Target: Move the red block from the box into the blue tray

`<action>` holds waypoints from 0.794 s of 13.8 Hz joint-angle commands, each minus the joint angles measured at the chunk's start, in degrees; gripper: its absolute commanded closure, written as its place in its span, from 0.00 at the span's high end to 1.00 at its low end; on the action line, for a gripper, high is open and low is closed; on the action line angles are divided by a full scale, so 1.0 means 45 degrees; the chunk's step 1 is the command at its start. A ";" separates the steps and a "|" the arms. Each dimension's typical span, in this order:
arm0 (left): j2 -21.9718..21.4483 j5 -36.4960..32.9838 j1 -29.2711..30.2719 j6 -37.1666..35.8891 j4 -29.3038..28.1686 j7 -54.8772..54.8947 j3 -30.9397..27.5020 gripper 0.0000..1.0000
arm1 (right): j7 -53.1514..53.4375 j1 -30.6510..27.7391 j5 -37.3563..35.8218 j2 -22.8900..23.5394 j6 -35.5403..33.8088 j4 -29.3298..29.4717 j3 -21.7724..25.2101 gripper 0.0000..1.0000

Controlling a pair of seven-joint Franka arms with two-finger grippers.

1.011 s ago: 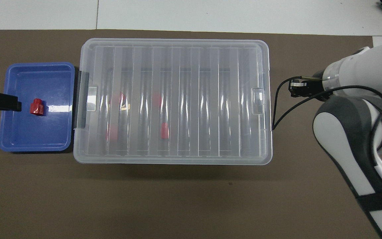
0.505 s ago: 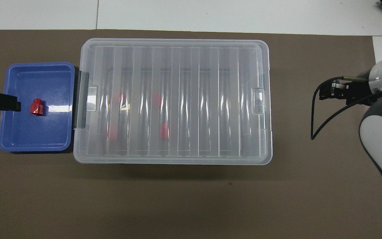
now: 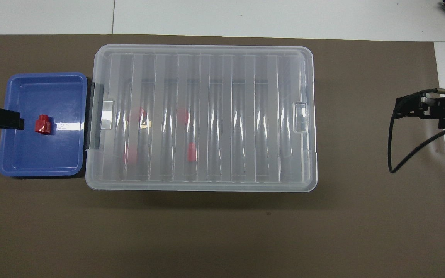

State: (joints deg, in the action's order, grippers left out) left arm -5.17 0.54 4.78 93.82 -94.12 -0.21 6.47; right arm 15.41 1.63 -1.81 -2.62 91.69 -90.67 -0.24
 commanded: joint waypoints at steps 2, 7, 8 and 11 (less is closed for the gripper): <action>-0.0257 0.0094 -0.0047 -0.0088 -0.0277 -0.0032 -0.0109 1.00 | 0.0053 -0.0537 0.0810 -0.0139 -0.0491 -0.0144 -0.0005 1.00; -0.0238 0.0094 -0.0047 -0.0088 -0.0257 -0.0032 -0.0109 1.00 | -0.0647 -0.0403 0.0462 0.0778 -0.1371 0.1517 -0.0064 1.00; -0.0238 0.0094 -0.0047 -0.0088 -0.0277 -0.0032 -0.0109 1.00 | -0.0805 -0.0363 0.0247 0.0701 -0.1352 0.1382 -0.0083 1.00; -0.0238 0.0094 -0.0047 -0.0107 -0.0257 -0.0032 -0.0109 1.00 | -0.0807 -0.0323 0.0206 0.0506 -0.1430 0.1088 -0.0122 1.00</action>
State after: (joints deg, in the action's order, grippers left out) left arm -5.17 0.54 4.78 93.79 -94.17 -0.21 6.46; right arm 13.07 0.37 -0.02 -0.72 86.54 -86.57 -0.42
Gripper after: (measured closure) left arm 0.000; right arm 0.000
